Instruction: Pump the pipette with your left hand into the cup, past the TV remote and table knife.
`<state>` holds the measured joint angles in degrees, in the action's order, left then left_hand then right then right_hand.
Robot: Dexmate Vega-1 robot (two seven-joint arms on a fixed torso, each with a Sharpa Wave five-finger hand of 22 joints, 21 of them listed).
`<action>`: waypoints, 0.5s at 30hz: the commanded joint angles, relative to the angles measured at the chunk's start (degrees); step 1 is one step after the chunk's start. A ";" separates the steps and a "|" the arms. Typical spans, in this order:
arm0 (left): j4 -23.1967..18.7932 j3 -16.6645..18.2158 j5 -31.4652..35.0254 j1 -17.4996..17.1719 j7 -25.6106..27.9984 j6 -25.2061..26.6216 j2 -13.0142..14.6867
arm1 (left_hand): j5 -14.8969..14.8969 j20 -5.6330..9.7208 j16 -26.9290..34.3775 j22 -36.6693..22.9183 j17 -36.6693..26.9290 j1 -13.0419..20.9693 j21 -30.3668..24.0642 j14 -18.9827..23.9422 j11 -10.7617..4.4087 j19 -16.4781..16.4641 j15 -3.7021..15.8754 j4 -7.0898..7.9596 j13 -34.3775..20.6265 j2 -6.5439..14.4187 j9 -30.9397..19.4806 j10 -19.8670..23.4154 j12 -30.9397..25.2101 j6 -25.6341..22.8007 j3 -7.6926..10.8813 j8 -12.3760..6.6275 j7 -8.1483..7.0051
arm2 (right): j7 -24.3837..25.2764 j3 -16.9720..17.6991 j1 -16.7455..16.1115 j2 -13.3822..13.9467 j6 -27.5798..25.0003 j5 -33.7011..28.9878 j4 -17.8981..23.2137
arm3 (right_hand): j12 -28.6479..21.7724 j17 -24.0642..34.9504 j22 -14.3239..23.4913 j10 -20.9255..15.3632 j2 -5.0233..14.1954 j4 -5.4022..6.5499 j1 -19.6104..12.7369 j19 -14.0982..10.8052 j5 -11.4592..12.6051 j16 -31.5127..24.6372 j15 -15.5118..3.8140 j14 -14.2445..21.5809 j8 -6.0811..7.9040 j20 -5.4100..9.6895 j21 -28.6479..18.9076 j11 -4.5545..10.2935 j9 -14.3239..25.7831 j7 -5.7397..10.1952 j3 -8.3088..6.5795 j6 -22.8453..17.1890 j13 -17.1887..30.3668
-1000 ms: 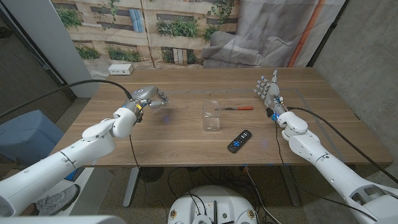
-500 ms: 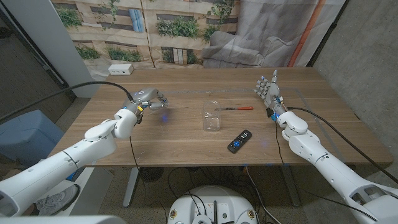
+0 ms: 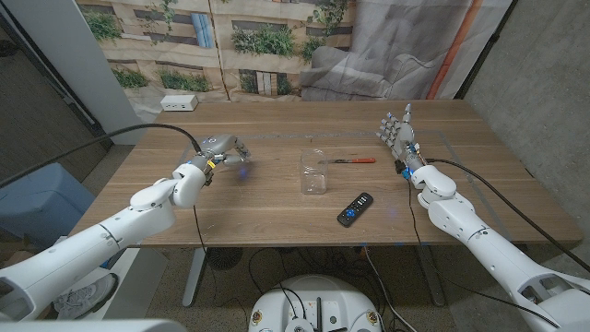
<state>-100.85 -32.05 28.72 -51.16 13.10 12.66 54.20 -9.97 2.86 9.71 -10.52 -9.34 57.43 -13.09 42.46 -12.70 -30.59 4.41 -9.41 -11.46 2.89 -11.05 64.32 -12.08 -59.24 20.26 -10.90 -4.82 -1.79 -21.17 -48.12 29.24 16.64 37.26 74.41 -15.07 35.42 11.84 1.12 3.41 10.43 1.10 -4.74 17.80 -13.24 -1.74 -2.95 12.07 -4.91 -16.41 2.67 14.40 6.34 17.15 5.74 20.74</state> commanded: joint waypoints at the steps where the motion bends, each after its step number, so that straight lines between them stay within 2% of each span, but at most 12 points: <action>1: 1.53 -1.80 2.08 0.80 -0.20 -0.33 -0.40 | -0.32 2.10 0.06 -0.16 -0.20 -0.50 0.36 -0.37 0.15 0.14 8.22 0.03 -0.13 0.08 -0.13 -0.18 0.10 -0.16 0.28 -0.25 0.01 | 0.02 -0.02 0.03 -0.02 0.00 -0.01 0.00 | -0.22 0.26 0.31 -0.14 3.30 0.03 0.00 -0.26 0.32 -0.37 -4.80 -0.29 0.40 -0.15 -0.20 0.10 0.18 0.52 0.38 -0.20 0.16; 15: 2.24 -2.45 3.59 0.30 0.45 0.60 -0.29 | -0.29 2.52 0.08 -0.14 -0.20 -1.09 0.44 -0.37 0.17 0.31 8.07 0.14 -0.12 -0.14 -0.10 -0.52 0.13 0.22 0.21 -0.19 -0.53 | 0.00 -0.02 0.03 -0.03 0.04 -0.01 -0.04 | -0.18 0.26 0.31 -0.02 3.31 0.03 0.00 -0.26 0.32 -0.36 -4.82 -0.29 0.40 -0.13 -0.20 0.20 0.18 0.43 0.38 -0.21 0.17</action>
<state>-99.22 -33.90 31.04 -50.66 13.00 12.56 53.86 -9.97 2.86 9.71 -10.52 -9.48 56.74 -12.82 42.47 -12.41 -30.59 4.41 -9.41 -11.46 2.82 -11.06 64.04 -12.08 -59.04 20.26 -10.90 -5.03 -1.77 -21.20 -48.09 29.22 16.63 37.26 74.41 -15.07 35.42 11.84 1.12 3.41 10.43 1.10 -4.74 17.80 -13.24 -1.75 -2.95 12.07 -4.91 -16.41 2.67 14.52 6.34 17.15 5.74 20.74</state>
